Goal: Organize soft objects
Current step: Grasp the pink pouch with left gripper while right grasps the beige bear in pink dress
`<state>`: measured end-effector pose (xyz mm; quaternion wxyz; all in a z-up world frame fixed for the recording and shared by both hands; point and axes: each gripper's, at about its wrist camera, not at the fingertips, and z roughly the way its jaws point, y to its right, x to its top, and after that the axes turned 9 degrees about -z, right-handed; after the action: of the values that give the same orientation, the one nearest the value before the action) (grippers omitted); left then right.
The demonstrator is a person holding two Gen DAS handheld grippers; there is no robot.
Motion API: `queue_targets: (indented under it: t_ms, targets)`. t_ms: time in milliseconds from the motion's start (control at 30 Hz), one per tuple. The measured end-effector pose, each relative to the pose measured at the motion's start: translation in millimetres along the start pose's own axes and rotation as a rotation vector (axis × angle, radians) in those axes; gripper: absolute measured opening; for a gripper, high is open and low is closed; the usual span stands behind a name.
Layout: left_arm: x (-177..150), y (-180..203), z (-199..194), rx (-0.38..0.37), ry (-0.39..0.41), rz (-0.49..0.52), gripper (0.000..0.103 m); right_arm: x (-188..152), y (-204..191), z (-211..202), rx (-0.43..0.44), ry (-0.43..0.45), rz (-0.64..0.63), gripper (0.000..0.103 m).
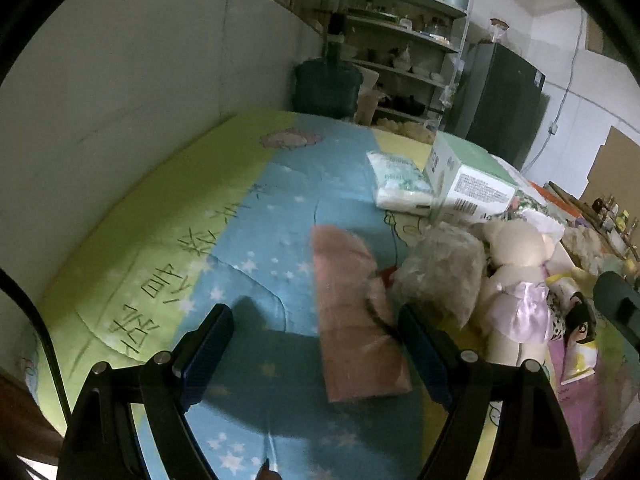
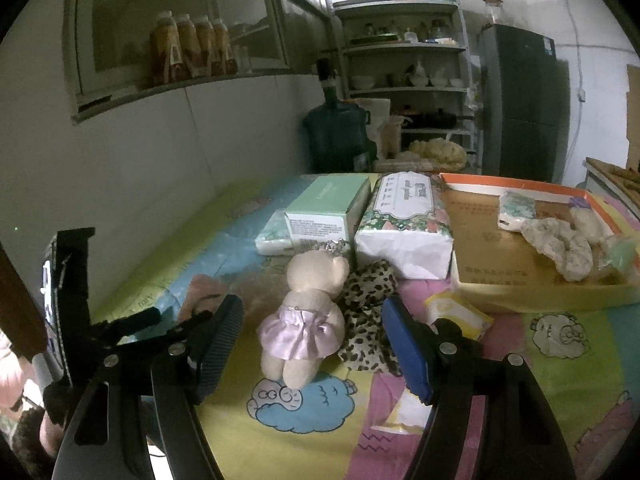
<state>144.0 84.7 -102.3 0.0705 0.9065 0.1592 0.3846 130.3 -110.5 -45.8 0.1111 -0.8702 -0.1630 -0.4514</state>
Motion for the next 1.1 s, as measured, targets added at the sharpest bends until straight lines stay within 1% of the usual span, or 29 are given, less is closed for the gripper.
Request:
queue_targets:
  t_ms: [133, 233, 267, 300, 333, 400, 533, 567, 600, 667, 767, 833, 900, 967, 1100]
  targets:
    - [0.7, -1.8, -0.8, -0.001, 0.007, -0.008, 0.084, -0.2, -0.4, 4.4, 0.003, -0.01, -0.003, 0.074]
    - [-0.4, -3.1, -0.6, 0.001, 0.017, -0.008, 0.081, -0.7, -2.0, 11.1, 0.005, -0.024, -0.007, 0.074]
    - [-1.0, -3.7, -0.6, 0.003, 0.021, -0.006, 0.076, -0.8, -2.7, 13.7, 0.008, -0.029, -0.009, 0.074]
    - [-1.1, -5.4, -0.9, 0.008, 0.029, -0.007, 0.067, -1.2, -3.2, 15.6, 0.013, -0.033, -0.01, 0.074]
    - [-1.0, -7.7, -1.2, 0.014, 0.035, -0.011, 0.063, -1.6, -4.4, 18.4, 0.02, -0.039, -0.012, 0.074]
    - [0.8, -14.4, -1.8, 0.014, 0.044, -0.027, 0.048, -2.6, -6.6, 23.3, 0.027, -0.049, -0.016, 0.074]
    - [4.6, -26.0, -2.7, -0.01, 0.048, -0.055, 0.034, -3.9, -10.3, 33.2, 0.033, -0.069, -0.022, 0.074]
    - [5.6, -28.8, -2.4, -0.008, 0.05, -0.061, 0.025, -4.4, -11.5, 35.7, 0.032, -0.074, -0.025, 0.073]
    - [6.1, -32.2, -2.3, -0.01, 0.053, -0.068, 0.022, -5.2, -12.2, 37.7, 0.031, -0.078, -0.028, 0.069]
    - [7.2, -36.1, -2.2, -0.031, 0.052, -0.076, 0.022, -6.3, -15.0, 42.6, 0.025, -0.092, -0.04, 0.062]
    - [7.4, -38.9, -2.0, -0.043, 0.055, -0.073, 0.021, -8.2, -17.6, 47.3, 0.01, -0.105, -0.055, 0.058]
    - [6.6, -40.7, -2.1, -0.053, 0.059, -0.076, 0.021, -9.3, -18.5, 49.3, -0.008, -0.11, -0.064, 0.052]
    - [6.4, -43.1, -1.9, -0.061, 0.06, -0.079, 0.02, -9.8, -17.8, 51.3, -0.031, -0.116, -0.069, 0.035]
    - [5.9, -44.4, -2.5, -0.069, 0.059, -0.082, 0.019, -10.0, -17.8, 53.9, -0.032, -0.127, -0.08, 0.028]
    - [2.9, -46.5, -5.1, -0.076, 0.058, -0.081, 0.019, -10.9, -23.2, 56.6, -0.06, -0.132, -0.125, 0.028]
